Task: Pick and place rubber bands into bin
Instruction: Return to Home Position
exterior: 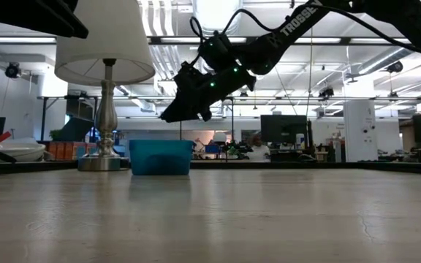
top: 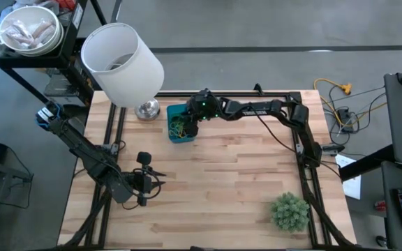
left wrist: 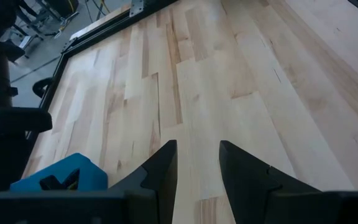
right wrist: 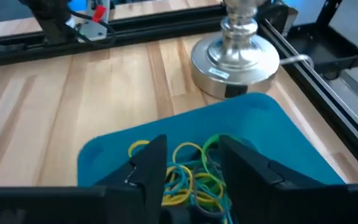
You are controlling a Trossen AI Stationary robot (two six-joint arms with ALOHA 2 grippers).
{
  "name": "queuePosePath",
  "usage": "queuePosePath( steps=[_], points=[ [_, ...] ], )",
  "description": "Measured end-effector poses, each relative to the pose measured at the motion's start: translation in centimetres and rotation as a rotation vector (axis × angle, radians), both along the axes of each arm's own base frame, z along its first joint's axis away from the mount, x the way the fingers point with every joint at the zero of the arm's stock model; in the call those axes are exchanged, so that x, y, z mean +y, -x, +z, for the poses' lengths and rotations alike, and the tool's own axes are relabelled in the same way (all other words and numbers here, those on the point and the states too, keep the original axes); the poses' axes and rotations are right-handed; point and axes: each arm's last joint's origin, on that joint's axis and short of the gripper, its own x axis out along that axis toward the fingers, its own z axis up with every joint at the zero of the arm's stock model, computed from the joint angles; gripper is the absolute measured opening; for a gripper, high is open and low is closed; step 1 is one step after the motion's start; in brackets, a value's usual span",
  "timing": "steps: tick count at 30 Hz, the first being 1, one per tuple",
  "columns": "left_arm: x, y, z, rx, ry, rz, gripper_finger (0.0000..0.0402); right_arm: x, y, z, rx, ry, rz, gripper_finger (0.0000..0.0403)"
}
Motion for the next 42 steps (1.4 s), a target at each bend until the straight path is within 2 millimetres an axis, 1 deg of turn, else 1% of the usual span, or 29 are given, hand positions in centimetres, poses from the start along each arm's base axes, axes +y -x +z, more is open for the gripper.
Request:
queuePosePath(
  steps=[4, 7, 13, 16, 19, 24, 26, 30, 32, 36, 38, 42],
  points=[
    [-0.1, -0.2, 0.3, -0.028, 0.024, -0.002, 0.0105, 0.4, 0.0, 0.7, -0.009, 0.002, 0.016, 0.015],
    [-0.5, -0.5, 0.9, -0.089, 0.013, -0.038, 0.0105, 1.1, 0.3, 1.8, -0.002, 0.03, 0.043, 0.0153],
    [-0.8, -0.9, 2.0, -0.159, -0.135, -0.134, 0.0105, 3.5, 1.8, 5.3, 0.057, 0.128, 0.151, 0.0147],
    [-0.9, -1.1, 2.8, -0.224, -0.143, -0.118, 0.0105, 4.9, 2.9, 7.3, 0.077, 0.149, 0.191, 0.0143],
    [-0.9, -1.4, 4.1, -0.341, -0.078, -0.034, 0.0105, 6.3, 4.3, 9.5, 0.07, 0.166, 0.221, 0.0139],
    [-0.8, -1.6, 5.5, -0.466, 0.014, 0.033, 0.0105, 8.6, 6.7, 13.0, -0.012, 0.189, 0.252, 0.0133],
    [-0.7, -1.6, 5.7, -0.472, -0.037, 0.022, 0.0105, 9.5, 7.8, 14.4, -0.047, 0.195, 0.263, 0.0132],
    [-0.5, -1.7, 5.7, -0.445, -0.225, -0.019, 0.0105, 11.1, 10.2, 16.5, -0.112, 0.218, 0.291, 0.0134],
    [-0.2, -1.9, 5.7, -0.436, -0.274, -0.015, 0.0105, 11.7, 11.5, 17.1, -0.133, 0.231, 0.306, 0.0136],
    [1.3, -2.3, 6.3, -0.455, -0.262, 0.005, 0.0105, 12.4, 14.5, 17.6, -0.181, 0.259, 0.315, 0.0136],
    [2.3, -2.5, 6.6, -0.478, -0.238, -0.038, 0.0105, 12.6, 15.8, 17.1, -0.217, 0.269, 0.312, 0.0134],
    [4.7, -3.3, 7.2, -0.513, -0.202, -0.141, 0.0105, 12.9, 18.3, 15.1, -0.307, 0.296, 0.301, 0.0128]
  ],
)
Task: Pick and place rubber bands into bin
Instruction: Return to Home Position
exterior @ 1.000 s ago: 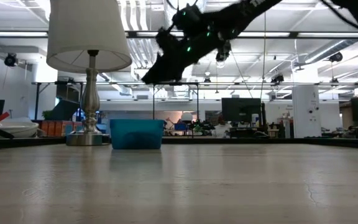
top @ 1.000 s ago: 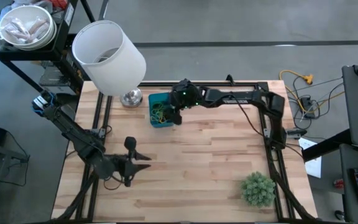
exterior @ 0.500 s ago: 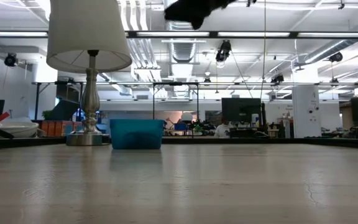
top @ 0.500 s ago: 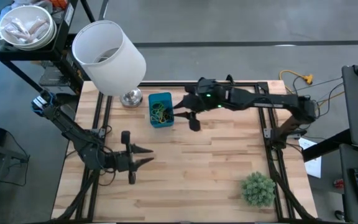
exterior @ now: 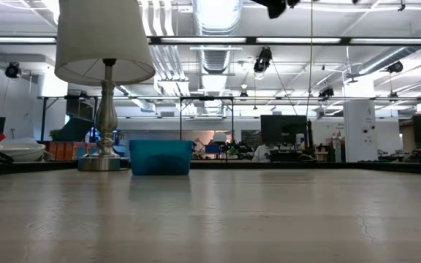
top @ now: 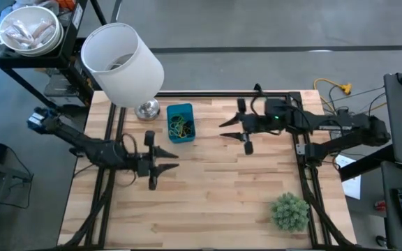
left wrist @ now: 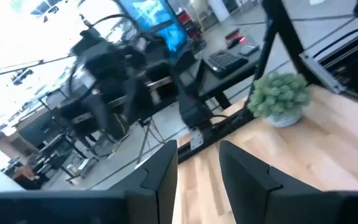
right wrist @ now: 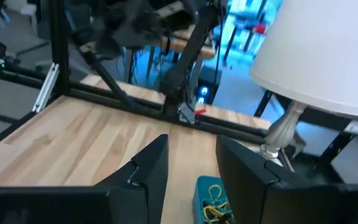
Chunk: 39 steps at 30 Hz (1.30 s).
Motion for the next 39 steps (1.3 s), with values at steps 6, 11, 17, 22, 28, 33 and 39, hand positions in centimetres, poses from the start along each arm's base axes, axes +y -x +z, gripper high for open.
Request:
queuePosePath(
  steps=[6, 11, 17, 22, 28, 33, 39],
  points=[
    [3.2, -0.9, 0.1, -0.004, 0.001, 0.106, 0.0105, -0.4, 3.5, -3.0, -0.061, 0.008, -0.042, 0.013],
    [5.8, -1.5, 0.0, -0.007, 0.042, 0.064, 0.0105, -0.6, 6.3, -4.3, -0.14, -0.01, -0.076, 0.0127],
    [8.1, -0.8, -1.4, 0.06, 0.088, 0.064, 0.0105, 0.0, 9.1, -5.7, -0.204, -0.015, -0.065, 0.0123],
    [8.2, 2.7, -3.2, 0.016, 0.094, 0.065, 0.0105, 0.4, 10.6, -7.8, -0.218, -0.019, -0.042, 0.0127],
    [8.3, 7.3, -5.5, -0.136, 0.15, 0.052, 0.0105, 0.6, 11.8, -9.4, -0.299, -0.004, -0.039, 0.0129],
    [8.2, 9.4, -8.4, -0.177, 0.166, 0.019, 0.0105, 0.7, 12.3, -10.3, -0.339, -0.009, -0.038, 0.0123],
    [8.2, 11.1, -10.3, -0.252, 0.178, 0.009, 0.0105, 0.9, 12.9, -11.0, -0.347, -0.016, -0.037, 0.0122]
  ],
)
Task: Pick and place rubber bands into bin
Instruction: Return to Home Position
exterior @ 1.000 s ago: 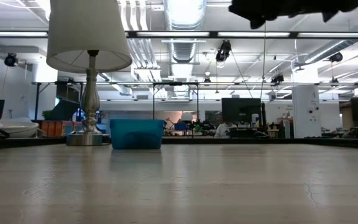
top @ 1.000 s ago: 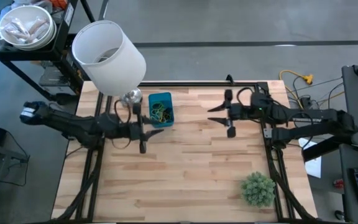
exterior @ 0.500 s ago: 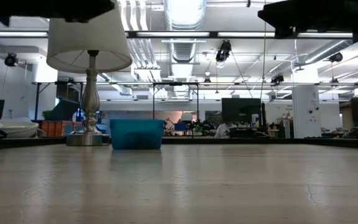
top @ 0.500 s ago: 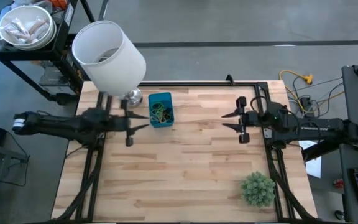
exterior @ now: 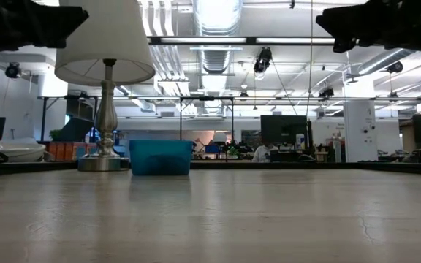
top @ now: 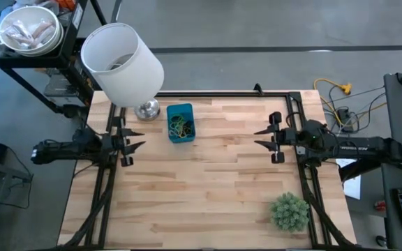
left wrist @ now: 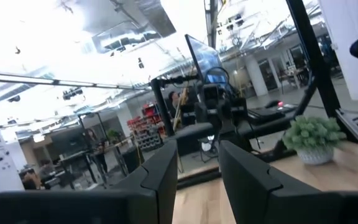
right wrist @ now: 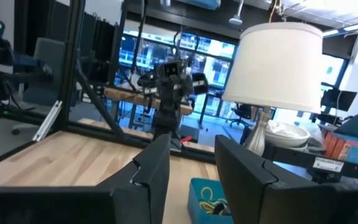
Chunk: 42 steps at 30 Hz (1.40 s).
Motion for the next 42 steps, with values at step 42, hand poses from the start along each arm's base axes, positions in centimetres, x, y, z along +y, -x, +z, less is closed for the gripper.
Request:
queuePosePath(
  steps=[42],
  points=[
    [-0.2, -0.6, -2.8, 0.055, 0.054, -0.098, 0.0105, 0.9, 3.1, -2.5, -0.2, 0.02, 0.111, 0.0108]
  ],
)
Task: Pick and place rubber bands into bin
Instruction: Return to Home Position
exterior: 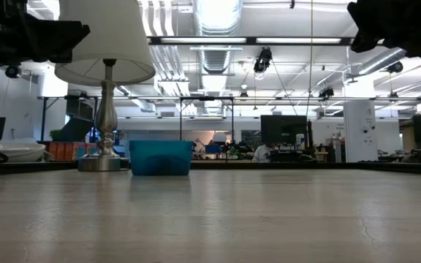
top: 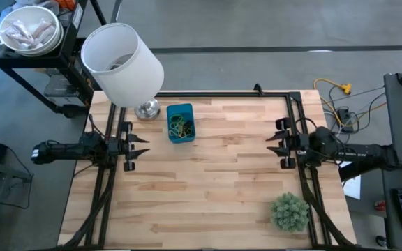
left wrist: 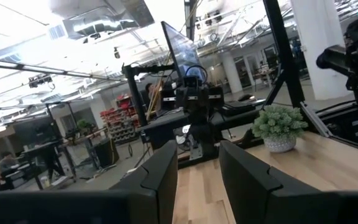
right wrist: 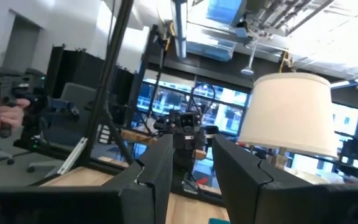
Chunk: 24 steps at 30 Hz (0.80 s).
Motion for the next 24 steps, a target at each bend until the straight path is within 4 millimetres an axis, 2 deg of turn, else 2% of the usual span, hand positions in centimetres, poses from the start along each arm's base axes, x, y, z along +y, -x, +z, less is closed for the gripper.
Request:
queuePosePath(
  steps=[12, 18, 24],
  points=[
    [0.0, 0.0, 0.0, -0.001, 0.0, 0.001, 0.0105, 0.4, 2.0, 0.0, -0.027, -0.018, 0.016, 0.0107],
    [0.0, 0.0, 0.1, -0.006, 0.0, 0.002, 0.0105, 0.6, 1.9, -0.2, -0.006, -0.026, 0.047, 0.01],
    [0.0, 0.0, 0.0, -0.007, 0.0, 0.001, 0.0105, 1.5, 1.8, -0.2, -0.01, 0.023, 0.137, 0.0098]
  ],
)
